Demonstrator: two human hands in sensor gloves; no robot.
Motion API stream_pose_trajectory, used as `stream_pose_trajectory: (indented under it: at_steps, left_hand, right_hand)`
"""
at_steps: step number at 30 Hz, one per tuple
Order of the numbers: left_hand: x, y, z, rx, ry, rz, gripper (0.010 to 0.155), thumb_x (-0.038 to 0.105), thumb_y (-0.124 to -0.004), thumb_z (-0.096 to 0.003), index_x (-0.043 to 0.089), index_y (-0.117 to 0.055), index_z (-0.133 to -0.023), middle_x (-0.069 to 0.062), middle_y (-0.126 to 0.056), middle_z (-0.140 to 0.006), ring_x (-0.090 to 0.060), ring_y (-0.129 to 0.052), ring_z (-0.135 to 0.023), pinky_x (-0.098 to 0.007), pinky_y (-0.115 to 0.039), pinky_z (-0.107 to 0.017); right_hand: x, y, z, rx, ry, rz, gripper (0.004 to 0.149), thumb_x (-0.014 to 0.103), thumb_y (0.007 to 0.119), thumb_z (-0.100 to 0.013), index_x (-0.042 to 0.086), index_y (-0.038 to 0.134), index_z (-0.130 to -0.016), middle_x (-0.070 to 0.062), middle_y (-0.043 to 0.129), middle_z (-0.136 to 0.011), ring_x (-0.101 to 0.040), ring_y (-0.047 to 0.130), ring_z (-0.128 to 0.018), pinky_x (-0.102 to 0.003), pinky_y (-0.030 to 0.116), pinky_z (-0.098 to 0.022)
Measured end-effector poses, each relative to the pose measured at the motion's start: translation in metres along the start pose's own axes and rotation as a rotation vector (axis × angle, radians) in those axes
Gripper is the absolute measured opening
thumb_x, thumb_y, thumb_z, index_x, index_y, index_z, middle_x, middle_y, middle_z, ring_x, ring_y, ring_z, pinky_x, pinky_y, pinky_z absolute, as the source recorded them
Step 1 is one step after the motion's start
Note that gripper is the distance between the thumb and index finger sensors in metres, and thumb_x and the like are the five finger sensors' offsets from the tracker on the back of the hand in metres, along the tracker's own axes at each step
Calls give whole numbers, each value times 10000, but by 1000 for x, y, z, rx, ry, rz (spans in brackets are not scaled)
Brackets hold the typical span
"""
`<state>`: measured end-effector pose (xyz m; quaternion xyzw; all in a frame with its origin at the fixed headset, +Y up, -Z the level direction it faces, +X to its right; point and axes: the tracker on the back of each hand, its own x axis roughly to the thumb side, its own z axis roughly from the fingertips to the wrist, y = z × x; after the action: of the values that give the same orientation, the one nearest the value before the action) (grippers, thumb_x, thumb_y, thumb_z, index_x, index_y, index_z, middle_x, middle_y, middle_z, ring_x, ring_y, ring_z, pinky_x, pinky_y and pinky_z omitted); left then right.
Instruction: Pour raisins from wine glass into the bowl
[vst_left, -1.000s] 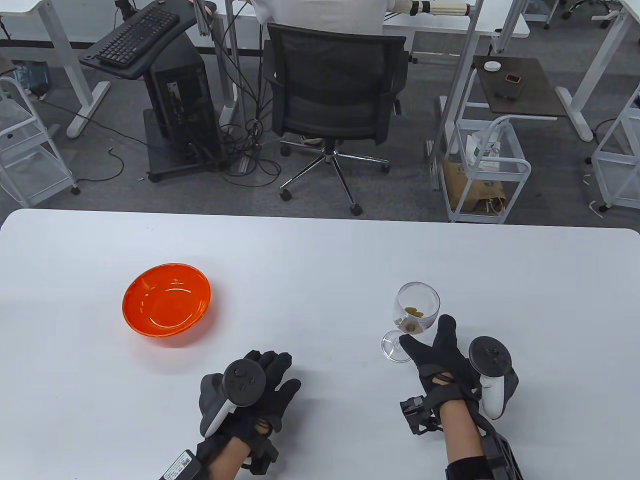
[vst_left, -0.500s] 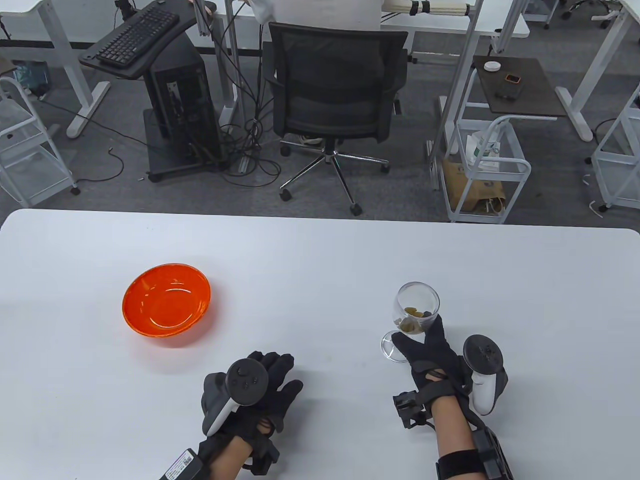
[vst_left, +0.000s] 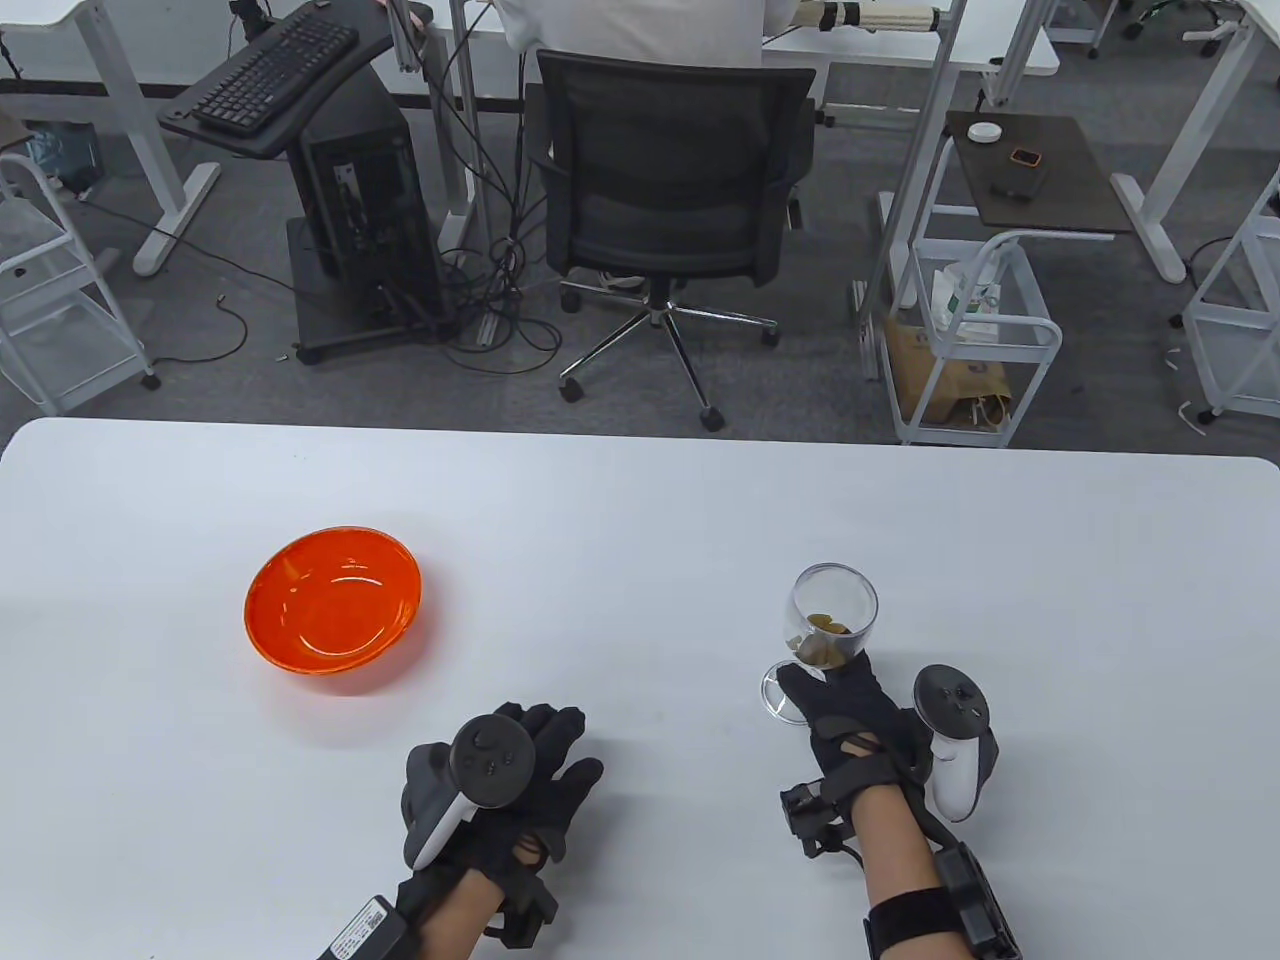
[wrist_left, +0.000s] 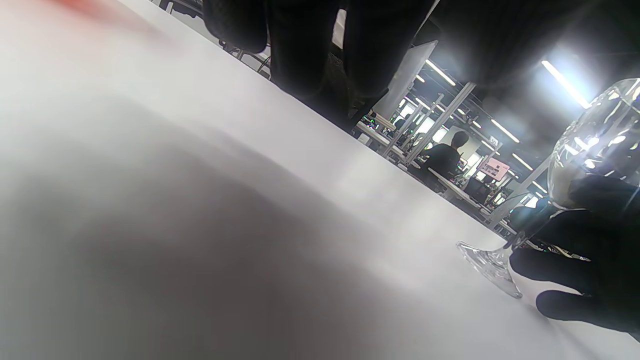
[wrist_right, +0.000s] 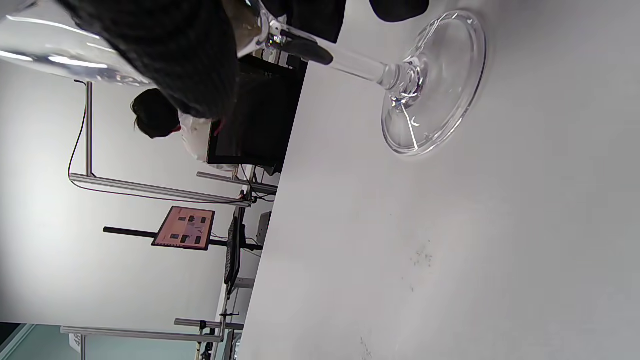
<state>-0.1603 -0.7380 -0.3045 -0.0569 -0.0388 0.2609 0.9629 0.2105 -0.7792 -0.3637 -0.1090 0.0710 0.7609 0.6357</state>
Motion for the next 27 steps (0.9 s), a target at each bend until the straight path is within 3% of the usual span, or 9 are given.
stream_pose_trajectory:
  at_steps: [4,13,19,27]
  left_hand:
    - [-1,-1,0,-19,9,-1,677,585,-781,-409,318,-711,-1028,-80,-701,-1150,-386,-510,-1094,-626,-329,-753]
    - [-3,-1,0,-33,25,2,677,584,-780,-410,315,-712,-1027,-79,-706,-1147,-387,-512,-1093,-627,-332,-752]
    - [-3,-1,1,-30,20,13,672,581,-780,-410,316,-716,-1025,-77,-711,-1145,-385,-519,-1092,-626,-336,-752]
    - [-4,-2,1,-36,29,41,672,581,-780,-410,315,-715,-1025,-75,-717,-1141,-386,-524,-1090,-626,-338,-751]
  right_hand:
    - [-2,-3,0,-37,3,62,674,336,837,-571,215,424,-1090,-66,597,-1146,-524,427,-1080,-731,276,-755]
    - [-4,-6,0,-44,-25,118,529,247,875,-547,270,629,-1015,-18,770,-1041,-463,591,-1032,-726,343,-757]
    - [-9,-5,2,-25,-31,35,478,208,910,-511,271,728,-948,-31,815,-985,-439,699,-969,-698,382,-753]
    - [-7,-4,11,-26,-90,-63,469,193,905,-503,259,748,-939,-48,825,-976,-447,774,-925,-754,452,-714]
